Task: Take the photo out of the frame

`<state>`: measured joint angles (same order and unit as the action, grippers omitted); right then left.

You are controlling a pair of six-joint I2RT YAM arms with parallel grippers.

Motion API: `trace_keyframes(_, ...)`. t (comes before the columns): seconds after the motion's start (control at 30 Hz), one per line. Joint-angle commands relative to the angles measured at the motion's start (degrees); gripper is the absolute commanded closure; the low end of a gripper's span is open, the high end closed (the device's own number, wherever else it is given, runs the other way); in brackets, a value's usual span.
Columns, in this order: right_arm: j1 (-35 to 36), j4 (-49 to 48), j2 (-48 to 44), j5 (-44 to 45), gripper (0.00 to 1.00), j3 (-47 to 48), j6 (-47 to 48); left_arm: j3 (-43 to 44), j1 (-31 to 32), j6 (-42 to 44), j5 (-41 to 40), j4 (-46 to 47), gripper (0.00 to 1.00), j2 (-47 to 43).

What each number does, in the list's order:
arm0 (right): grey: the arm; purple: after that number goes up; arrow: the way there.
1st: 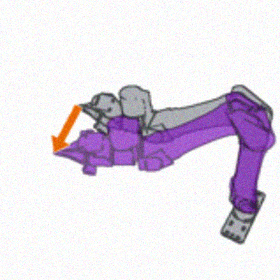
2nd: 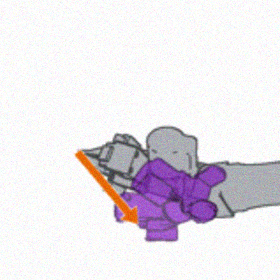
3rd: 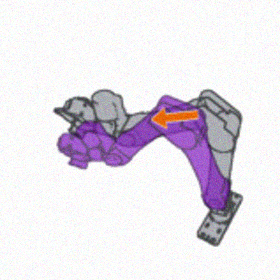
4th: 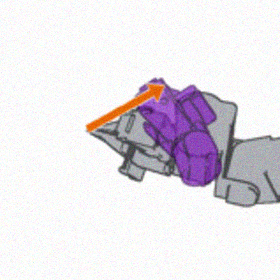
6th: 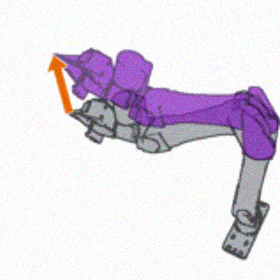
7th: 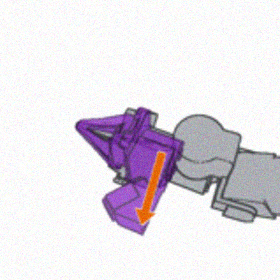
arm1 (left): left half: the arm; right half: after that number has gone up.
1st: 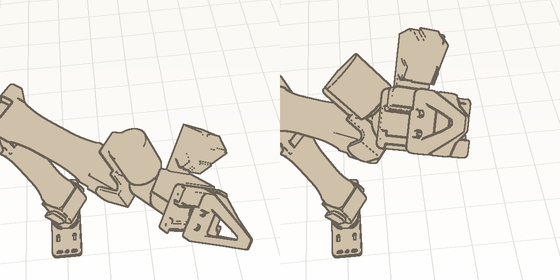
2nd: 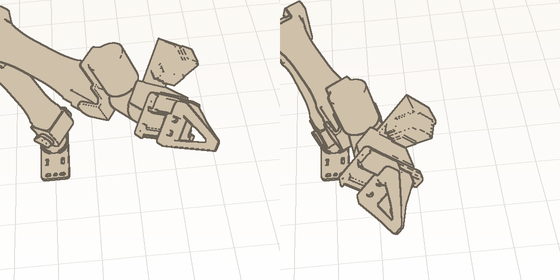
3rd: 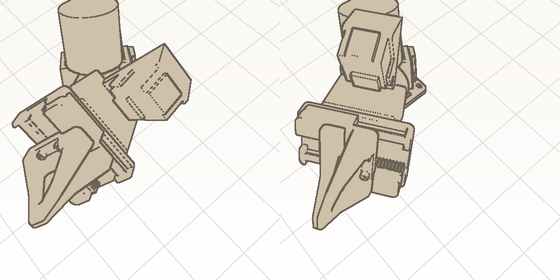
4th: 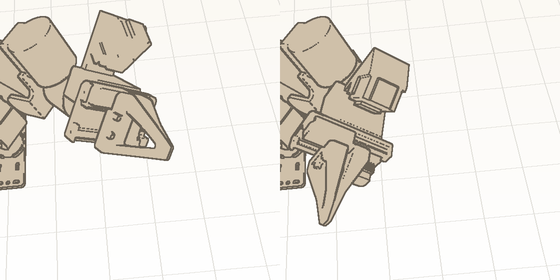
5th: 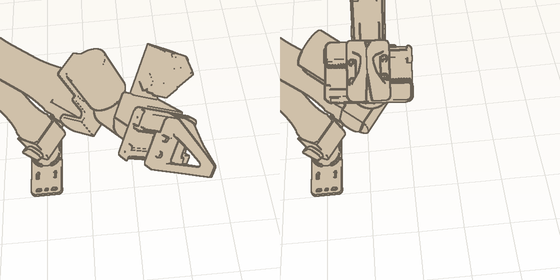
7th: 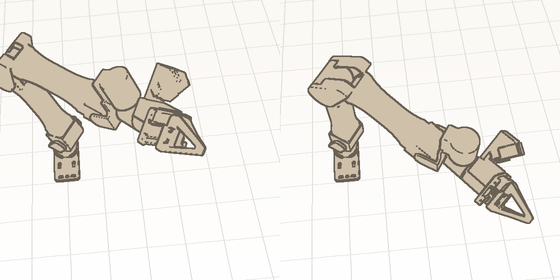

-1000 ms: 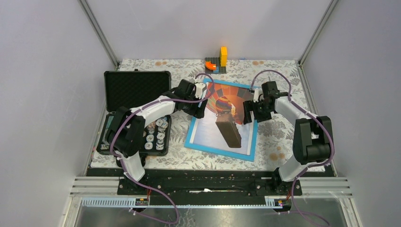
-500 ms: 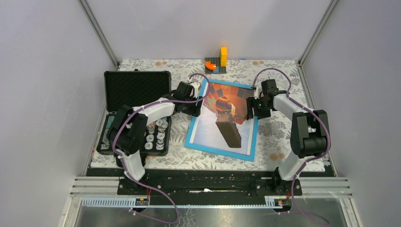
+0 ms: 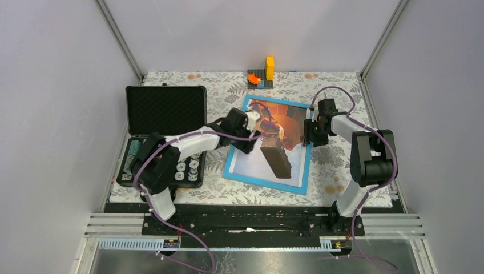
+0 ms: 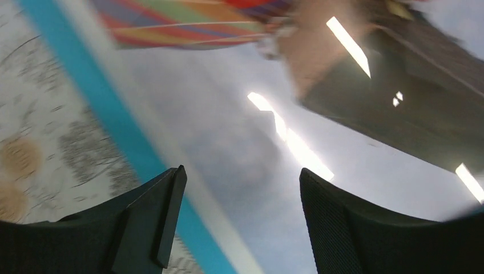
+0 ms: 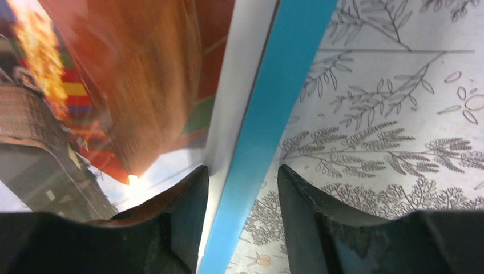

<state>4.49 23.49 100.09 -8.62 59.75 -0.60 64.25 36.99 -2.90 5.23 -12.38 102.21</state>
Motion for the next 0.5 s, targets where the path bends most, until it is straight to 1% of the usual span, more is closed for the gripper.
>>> trace_keyframes(0.0, 0.08, 0.22, 2.5, -1.25, 0.51, 2.39, -2.81, -1.52, 9.07, 12.7, 2.1, 0.61, 0.19, -5.91)
trace_keyframes(0.03, 0.06, 0.74, 2.93, -1.65, 0.56, 2.84, -2.86, -1.76, 11.12, 15.45, 2.36, -0.37, 0.17, -6.31)
trace_keyframes(0.1, 0.06, 2.19, 3.5, -1.96, 0.69, 4.45, -2.73, -1.58, 14.65, 22.12, 3.41, -4.91, 0.13, -6.97)
trace_keyframes(0.17, 0.05, 3.65, 3.6, -1.66, 0.78, 5.85, -2.55, -1.69, 17.38, 26.54, 3.75, -8.61, 0.11, -8.06)
trace_keyframes(0.23, 0.06, 5.28, 3.32, -1.18, 0.87, 7.53, -2.73, -2.43, 19.64, 29.66, 4.08, -11.26, 0.1, -8.98)
trace_keyframes(0.3, 0.02, 7.0, 2.88, -1.21, 0.97, 9.08, -3.05, -4.04, 21.78, 31.57, 4.32, -11.87, 0.1, -10.6)
trace_keyframes(0.33, 0.07, 7.68, 2.71, -1.15, 1.0, 9.74, -3.31, -5.15, 22.93, 32.45, 4.21, -11.66, 0.1, -11.32)
trace_keyframes(0.37, 0.06, 8.37, 2.51, -1.12, 1.0, 10.3, -3.67, -6.18, 24.47, 33.12, 3.23, -10.98, 0.1, -12.12)
trace_keyframes(0.43, 0.04, 9.76, 2.22, -1.62, 1.0, 11.16, -4.86, -8.5, 28.76, 34.52, -2.49, -7.63, 0.09, -13.47)
trace_keyframes(0.47, 0.05, 10.34, 2.15, -2.04, 1.0, 11.52, -5.61, -9.62, 30.94, 35.22, -7.28, -5.29, 0.09, -13.81)
